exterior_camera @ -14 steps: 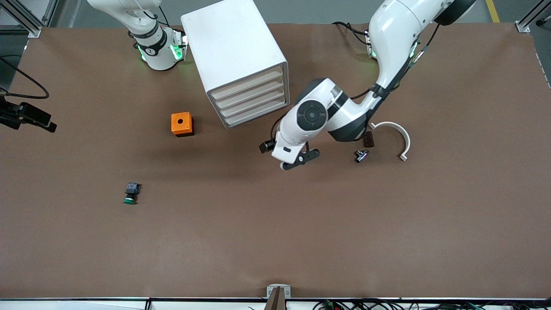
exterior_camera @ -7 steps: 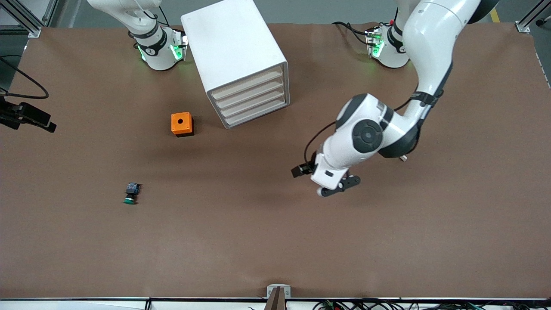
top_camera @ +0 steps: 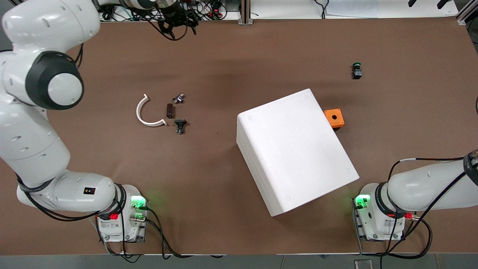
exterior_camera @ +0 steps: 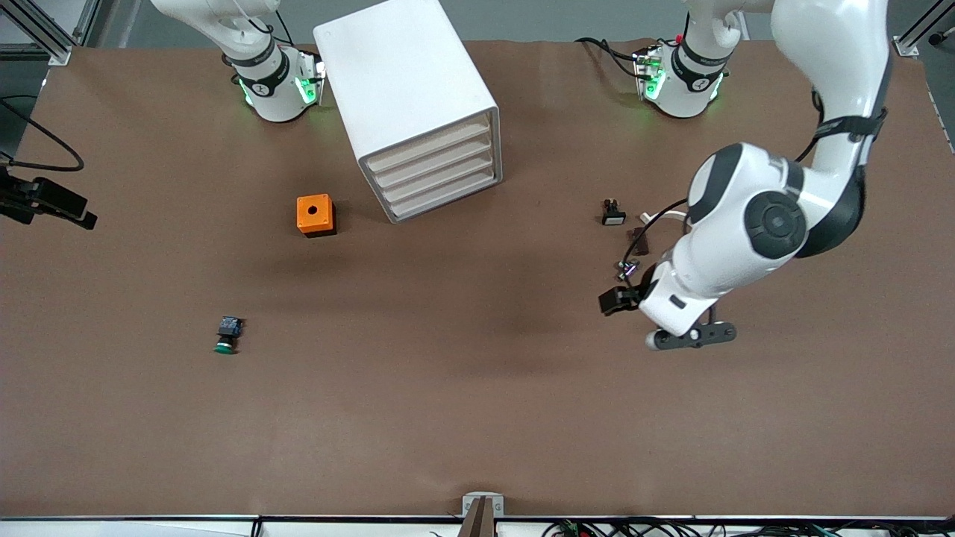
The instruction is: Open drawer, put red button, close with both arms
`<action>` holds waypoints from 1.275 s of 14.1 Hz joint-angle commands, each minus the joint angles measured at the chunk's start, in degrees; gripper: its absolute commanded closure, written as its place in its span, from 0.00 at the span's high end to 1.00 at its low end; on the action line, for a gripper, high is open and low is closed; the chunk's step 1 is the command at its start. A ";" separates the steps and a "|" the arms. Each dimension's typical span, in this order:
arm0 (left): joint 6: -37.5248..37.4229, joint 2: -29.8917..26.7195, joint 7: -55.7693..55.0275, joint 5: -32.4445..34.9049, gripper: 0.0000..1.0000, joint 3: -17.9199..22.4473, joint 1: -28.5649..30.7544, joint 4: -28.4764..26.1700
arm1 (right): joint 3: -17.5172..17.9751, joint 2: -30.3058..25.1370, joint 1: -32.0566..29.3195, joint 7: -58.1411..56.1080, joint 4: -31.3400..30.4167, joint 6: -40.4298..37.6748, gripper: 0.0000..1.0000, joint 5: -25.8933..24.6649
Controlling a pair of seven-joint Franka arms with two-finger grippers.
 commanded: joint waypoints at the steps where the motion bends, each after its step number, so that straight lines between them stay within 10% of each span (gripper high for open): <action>1: -1.11 -9.91 7.74 -0.15 1.00 3.08 2.36 -9.17 | 0.37 -0.16 -0.43 0.21 0.32 -0.32 1.00 -0.95; 8: -11.31 -20.12 18.75 -0.68 1.00 12.13 2.37 -10.33 | 0.37 -0.07 -0.34 0.21 0.93 -0.76 1.00 -2.27; 18: -15.01 -27.16 20.42 0.11 1.00 13.46 1.84 -11.83 | 0.28 -0.16 -0.52 0.12 1.46 -0.84 1.00 -2.35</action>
